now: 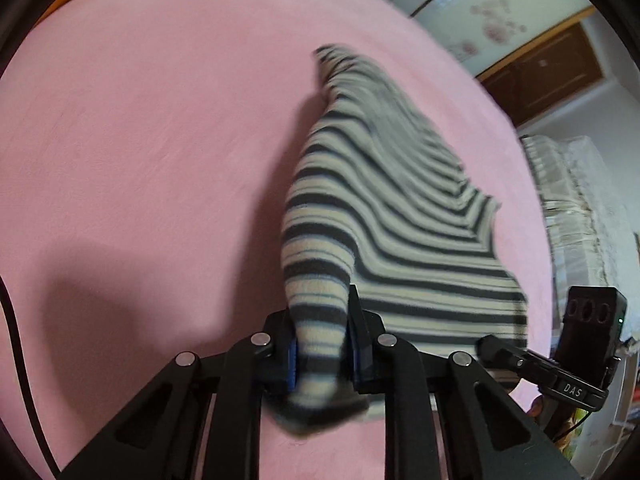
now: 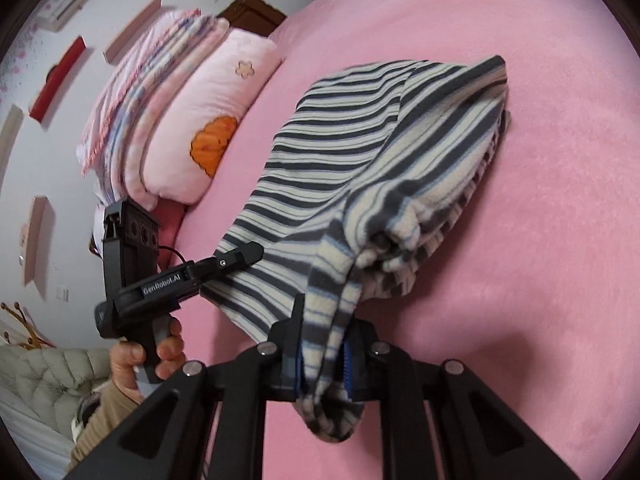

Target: Fold small clothes

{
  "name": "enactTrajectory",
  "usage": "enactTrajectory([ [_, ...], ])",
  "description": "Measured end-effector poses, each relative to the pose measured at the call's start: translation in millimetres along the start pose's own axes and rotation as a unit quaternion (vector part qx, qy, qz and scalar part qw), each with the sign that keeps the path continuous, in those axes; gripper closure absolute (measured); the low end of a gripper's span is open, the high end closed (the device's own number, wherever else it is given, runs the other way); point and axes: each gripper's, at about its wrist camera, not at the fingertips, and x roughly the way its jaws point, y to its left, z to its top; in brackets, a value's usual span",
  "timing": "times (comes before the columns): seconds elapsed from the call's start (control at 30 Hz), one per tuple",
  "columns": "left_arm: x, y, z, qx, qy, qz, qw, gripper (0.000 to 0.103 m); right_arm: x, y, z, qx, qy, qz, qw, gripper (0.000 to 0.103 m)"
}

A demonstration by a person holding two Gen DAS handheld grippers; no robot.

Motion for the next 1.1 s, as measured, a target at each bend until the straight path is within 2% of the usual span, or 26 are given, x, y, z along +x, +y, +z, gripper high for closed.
enactTrajectory([
  [0.1, 6.3, 10.6, -10.0, -0.012, 0.017, 0.018, 0.9996, 0.087, 9.3, -7.4, -8.1, 0.006, 0.015, -0.016, 1.0, 0.089],
  [0.3, 9.4, 7.5, -13.1, 0.001, 0.006, 0.032, 0.9995, 0.087, 19.3, -21.5, -15.9, 0.007, 0.024, -0.029, 0.999, 0.088],
  [0.37, 10.0, 6.9, -8.9, 0.018, -0.003, 0.052, 0.9985, 0.08, 18.0, -20.4, -17.7, 0.001, 0.02, -0.04, 0.999, 0.082],
  [0.43, 6.3, -0.7, -11.6, 0.039, -0.017, 0.088, 0.9952, 0.059, 13.6, -13.7, -22.5, -0.024, 0.01, -0.074, 0.997, 0.076],
  [0.5, 1.4, -5.9, -18.4, 0.056, -0.026, 0.118, 0.9911, 0.045, 7.8, -4.7, -26.9, -0.047, 0.005, -0.108, 0.993, 0.066],
  [0.53, -2.5, -11.2, -21.5, 0.066, -0.032, 0.131, 0.9887, 0.04, 4.1, -3.6, -29.7, -0.052, 0.004, -0.115, 0.992, 0.065],
  [0.67, -18.9, -31.4, -38.7, 0.1, -0.051, 0.166, 0.9797, 0.03, -18.4, -2.4, -47.1, -0.059, -0.009, -0.125, 0.99, 0.064],
  [0.73, -26.7, -45.1, -47.7, 0.114, -0.06, 0.184, 0.9745, 0.021, -34.3, 0.6, -59.8, -0.062, -0.019, -0.132, 0.989, 0.064],
  [0.93, -59.0, -100.0, -89.9, 0.168, -0.09, 0.209, 0.9592, 0.02, -88.6, 23.8, -102.7, -0.089, -0.074, -0.177, 0.977, 0.064],
  [1.1, -93.4, -149.2, -134.7, 0.204, -0.135, 0.189, 0.951, 0.018, -145.0, 55.3, -141.5, -0.115, -0.137, -0.207, 0.962, 0.064],
])
